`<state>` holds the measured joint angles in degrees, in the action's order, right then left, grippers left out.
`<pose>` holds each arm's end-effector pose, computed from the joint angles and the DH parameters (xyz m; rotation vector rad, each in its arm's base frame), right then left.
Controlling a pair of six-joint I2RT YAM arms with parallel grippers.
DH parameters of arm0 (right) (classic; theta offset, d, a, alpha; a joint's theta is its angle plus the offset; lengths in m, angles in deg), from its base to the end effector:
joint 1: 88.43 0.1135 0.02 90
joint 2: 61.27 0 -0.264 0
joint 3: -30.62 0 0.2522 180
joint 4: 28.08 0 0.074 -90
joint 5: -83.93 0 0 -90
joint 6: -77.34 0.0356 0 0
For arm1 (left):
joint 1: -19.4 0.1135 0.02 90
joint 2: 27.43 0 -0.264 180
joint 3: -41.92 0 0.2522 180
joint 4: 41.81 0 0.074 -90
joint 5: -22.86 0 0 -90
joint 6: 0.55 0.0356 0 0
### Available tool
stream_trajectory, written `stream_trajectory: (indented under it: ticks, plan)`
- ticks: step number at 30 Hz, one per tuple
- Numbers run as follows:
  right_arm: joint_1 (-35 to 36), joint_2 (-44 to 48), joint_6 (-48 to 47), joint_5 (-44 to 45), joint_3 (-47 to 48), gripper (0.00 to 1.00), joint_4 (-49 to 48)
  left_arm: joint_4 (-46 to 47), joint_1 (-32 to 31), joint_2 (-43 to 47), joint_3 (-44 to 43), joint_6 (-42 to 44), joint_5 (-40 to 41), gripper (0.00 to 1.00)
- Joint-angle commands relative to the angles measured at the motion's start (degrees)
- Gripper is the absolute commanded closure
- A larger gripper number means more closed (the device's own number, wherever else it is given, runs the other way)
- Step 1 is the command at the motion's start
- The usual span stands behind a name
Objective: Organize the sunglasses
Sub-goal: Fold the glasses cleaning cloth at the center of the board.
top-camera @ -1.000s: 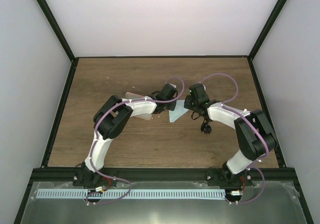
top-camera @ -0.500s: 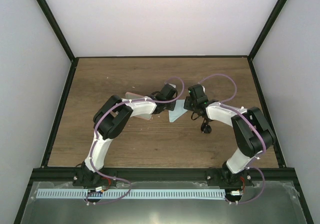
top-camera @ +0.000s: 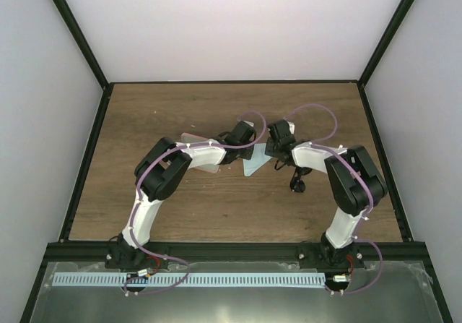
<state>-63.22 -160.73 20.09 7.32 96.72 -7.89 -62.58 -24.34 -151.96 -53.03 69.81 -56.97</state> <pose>0.3098 0.1368 0.1478 0.2580 2.4613 0.1406 0.3356 -0.3125 0.1225 0.4345 2.4118 -0.2784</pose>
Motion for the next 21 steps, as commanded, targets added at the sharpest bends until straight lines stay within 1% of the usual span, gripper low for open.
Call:
stream_trajectory:
  ticks: [1, 11, 21]
  plan:
    - [-1.12, -2.28, -0.28, 2.12, 4.54, 0.71, 1.07, -3.45, -0.14, -0.24, 0.88, -0.28, -1.22, 0.96]
    - [-1.3, -6.0, -0.85, 1.72, 6.0, 0.71, 0.69, -3.41, -0.17, -0.37, 0.94, -0.4, -1.76, 0.96]
    - [-1.3, -7.5, -0.97, 0.14, 6.83, 0.72, 0.66, -3.65, -0.17, -0.34, 0.94, -0.31, -1.22, 0.96]
